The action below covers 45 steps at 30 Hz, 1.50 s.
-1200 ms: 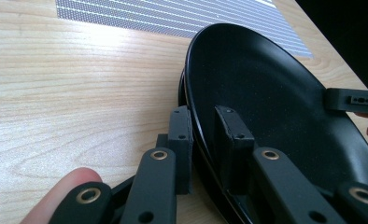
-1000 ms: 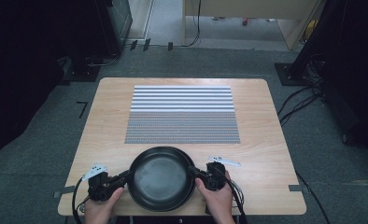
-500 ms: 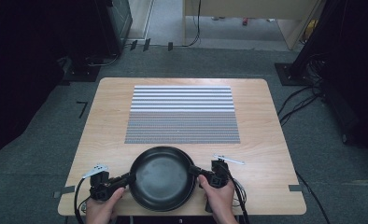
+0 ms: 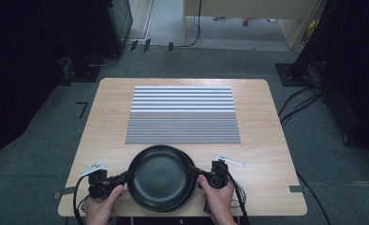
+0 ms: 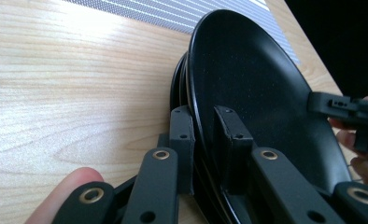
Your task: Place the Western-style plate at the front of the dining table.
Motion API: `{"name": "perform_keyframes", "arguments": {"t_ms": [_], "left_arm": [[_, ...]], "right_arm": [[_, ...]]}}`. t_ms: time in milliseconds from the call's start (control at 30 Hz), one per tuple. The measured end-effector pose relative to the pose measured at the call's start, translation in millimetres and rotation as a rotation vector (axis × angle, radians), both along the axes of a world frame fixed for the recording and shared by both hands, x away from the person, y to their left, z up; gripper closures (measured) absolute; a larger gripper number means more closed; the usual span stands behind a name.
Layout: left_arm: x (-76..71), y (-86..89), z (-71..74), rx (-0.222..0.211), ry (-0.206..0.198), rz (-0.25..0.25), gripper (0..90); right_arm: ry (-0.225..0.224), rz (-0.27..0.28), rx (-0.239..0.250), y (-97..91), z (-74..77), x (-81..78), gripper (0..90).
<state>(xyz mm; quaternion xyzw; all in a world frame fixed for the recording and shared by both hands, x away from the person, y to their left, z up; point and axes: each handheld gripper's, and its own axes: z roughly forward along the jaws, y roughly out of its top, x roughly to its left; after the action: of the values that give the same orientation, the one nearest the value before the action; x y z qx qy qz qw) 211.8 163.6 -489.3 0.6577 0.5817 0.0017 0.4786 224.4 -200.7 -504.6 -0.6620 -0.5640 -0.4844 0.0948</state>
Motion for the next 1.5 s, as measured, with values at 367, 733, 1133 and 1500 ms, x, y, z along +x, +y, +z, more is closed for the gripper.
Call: {"name": "perform_keyframes", "arguments": {"t_ms": [367,733,1133,1500], "left_arm": [[7.8,-2.9,2.5,-0.012,0.018,0.000,79.9],[21.3,-8.2,11.4,-0.034,0.013,-0.008,80.3],[50.3,-25.0,39.8,-0.032,-0.037,-0.021,81.1],[81.3,-35.5,55.2,-0.048,-0.037,-0.025,81.5]], "right_arm": [[-0.007,-0.005,0.015,-4.4,4.9,4.3,85.3],[-0.020,-0.023,0.015,-11.0,18.6,13.6,85.0],[-0.041,-0.062,0.041,-25.7,35.8,32.9,84.5],[-0.055,-0.085,0.044,-35.4,51.1,57.8,84.4]]}}
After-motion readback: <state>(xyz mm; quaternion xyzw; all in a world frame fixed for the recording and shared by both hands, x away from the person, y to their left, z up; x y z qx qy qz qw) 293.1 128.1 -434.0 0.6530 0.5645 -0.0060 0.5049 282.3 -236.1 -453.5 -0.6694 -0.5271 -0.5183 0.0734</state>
